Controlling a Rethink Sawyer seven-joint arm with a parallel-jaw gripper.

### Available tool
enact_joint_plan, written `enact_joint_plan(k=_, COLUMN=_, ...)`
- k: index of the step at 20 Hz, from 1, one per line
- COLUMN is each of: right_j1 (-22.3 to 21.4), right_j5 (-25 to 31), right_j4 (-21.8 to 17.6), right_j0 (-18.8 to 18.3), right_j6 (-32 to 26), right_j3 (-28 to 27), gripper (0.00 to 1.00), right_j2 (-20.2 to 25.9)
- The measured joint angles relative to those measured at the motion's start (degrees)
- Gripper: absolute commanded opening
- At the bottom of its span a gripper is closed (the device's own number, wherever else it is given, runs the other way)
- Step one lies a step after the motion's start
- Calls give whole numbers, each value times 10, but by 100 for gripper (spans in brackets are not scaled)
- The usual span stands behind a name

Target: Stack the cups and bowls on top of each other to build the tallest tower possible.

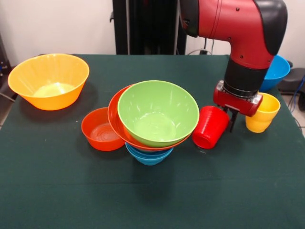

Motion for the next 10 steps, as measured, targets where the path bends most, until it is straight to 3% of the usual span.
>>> enact_joint_plan(k=10, right_j1=-5, right_j5=0, right_j4=0, right_j0=27, right_j6=0, right_j3=1, gripper=0, right_j2=-24)
